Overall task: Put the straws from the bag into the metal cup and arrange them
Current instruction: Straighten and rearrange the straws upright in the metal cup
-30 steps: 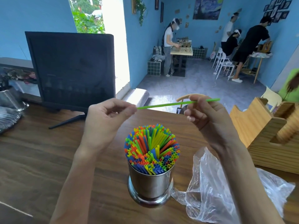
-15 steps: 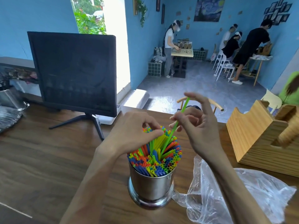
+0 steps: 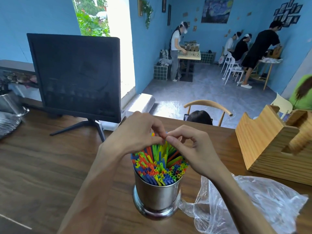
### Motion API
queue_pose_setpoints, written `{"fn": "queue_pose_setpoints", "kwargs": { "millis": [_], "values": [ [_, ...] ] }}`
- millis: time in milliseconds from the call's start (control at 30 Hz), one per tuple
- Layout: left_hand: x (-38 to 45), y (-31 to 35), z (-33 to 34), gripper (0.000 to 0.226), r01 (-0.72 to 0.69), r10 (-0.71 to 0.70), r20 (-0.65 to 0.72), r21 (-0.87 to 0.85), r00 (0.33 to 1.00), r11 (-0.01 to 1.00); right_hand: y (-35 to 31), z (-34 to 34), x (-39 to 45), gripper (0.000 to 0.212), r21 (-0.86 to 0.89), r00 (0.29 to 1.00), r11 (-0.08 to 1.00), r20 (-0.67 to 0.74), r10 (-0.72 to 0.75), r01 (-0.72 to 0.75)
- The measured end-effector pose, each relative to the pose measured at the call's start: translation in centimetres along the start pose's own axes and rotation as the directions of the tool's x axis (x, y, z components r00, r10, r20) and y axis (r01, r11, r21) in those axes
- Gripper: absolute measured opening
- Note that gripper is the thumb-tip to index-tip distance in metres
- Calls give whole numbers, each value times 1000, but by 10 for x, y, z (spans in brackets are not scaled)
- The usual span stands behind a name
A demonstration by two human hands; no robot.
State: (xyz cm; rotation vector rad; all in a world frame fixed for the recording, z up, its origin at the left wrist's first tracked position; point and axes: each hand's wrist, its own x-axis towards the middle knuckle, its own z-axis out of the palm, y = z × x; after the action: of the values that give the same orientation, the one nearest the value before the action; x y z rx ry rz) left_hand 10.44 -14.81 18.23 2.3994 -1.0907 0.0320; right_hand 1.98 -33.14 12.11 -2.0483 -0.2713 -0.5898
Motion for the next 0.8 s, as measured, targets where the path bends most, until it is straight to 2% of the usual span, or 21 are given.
{"fn": "queue_pose_setpoints", "kwargs": {
  "millis": [67, 267, 367, 467, 567, 700, 800],
  "values": [
    [-1, -1, -1, 14, -12, 12, 35, -14, 999, 1000, 1, 0, 0, 5, 5, 1000, 1000, 0, 4, -4],
    [4, 0, -10, 14, 47, -30, 275, -57, 961, 997, -1, -1, 0, 5, 31, 999, 999, 9, 36, -36],
    [7, 3, -12, 9, 57, -42, 296, -41, 954, 998, -3, -2, -1, 7, 23, 1000, 1000, 17, 21, -21],
    [5, 5, -17, 5, 40, -28, 163, -75, 986, 996, -2, -2, -2, 13, 38, 1000, 999, 11, 17, -17],
    [1, 4, -31, 5, -9, -11, -112, -180, 994, 984, -3, -2, -1, 20, 120, 998, 992, -24, 52, -49],
    [-4, 11, -47, 16, -131, -48, -445, -363, 894, 923, -7, 1, 5, 37, 124, 996, 988, 37, 85, -89],
    [-7, 15, -47, 17, -244, -116, -607, -478, 787, 844, -7, 5, 10, 22, 57, 994, 995, 73, 76, -81]
  ]
}}
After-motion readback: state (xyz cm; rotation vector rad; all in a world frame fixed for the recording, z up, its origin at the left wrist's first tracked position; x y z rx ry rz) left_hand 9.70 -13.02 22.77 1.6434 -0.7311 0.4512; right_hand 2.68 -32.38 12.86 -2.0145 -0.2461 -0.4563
